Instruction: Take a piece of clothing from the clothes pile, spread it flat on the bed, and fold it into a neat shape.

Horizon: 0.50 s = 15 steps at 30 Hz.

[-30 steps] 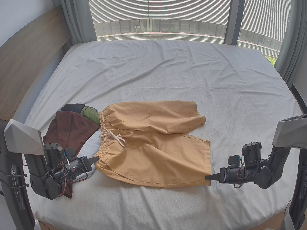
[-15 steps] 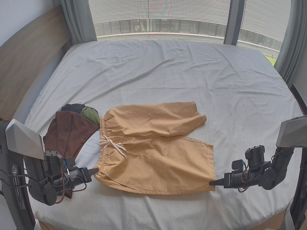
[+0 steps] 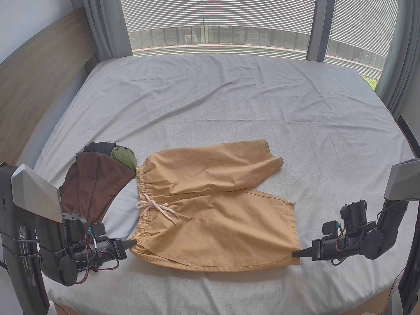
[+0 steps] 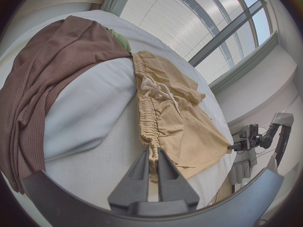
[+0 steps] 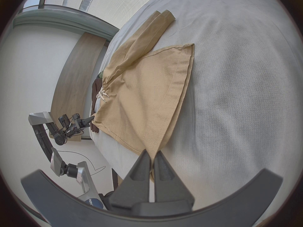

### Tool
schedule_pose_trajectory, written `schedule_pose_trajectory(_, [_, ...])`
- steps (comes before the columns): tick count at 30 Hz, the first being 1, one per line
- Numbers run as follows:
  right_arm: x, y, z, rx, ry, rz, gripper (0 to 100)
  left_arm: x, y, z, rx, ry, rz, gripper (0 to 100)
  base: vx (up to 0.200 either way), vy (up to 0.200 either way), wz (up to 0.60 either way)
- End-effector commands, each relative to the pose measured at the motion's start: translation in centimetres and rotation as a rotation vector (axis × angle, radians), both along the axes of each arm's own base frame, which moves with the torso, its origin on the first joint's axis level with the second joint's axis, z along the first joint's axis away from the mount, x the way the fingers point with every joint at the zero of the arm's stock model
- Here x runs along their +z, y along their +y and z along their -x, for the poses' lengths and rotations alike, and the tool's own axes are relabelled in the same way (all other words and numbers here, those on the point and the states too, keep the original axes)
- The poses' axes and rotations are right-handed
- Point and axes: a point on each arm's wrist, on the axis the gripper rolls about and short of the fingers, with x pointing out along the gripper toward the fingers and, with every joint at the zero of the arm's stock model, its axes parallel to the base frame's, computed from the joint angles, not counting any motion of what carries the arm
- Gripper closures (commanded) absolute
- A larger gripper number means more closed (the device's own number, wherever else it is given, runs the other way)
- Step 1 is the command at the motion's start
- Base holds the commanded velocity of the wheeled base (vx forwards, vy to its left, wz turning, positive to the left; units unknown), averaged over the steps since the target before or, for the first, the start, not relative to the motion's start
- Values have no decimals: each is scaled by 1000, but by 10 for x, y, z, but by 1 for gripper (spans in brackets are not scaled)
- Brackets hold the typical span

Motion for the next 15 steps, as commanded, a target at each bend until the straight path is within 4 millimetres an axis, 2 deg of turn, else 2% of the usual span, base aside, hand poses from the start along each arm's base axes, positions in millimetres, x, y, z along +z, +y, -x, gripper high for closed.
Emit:
schedule_pose_trajectory(1, [-1,-2,2,-1,6,4,100,-4,0,1,-2,15,-3,100,0,0,0])
schedule_pose_trajectory(12, [-1,0,0,7,-8,4,100,-4,0,0,-2,10,-4,100,0,0,0])
schedule_pose_trajectory(13, [-1,0,0,7,-8,4,100,-4,0,0,0,11,-4,0,0,0,0])
schedule_pose_trajectory(14, [-1,0,0,8,-8,4,100,-4,0,0,0,11,-2,0,0,0,0])
schedule_pose_trajectory(15, [-1,0,0,8,-8,4,0,-4,0,-1,0,8,-2,0,0,0,0])
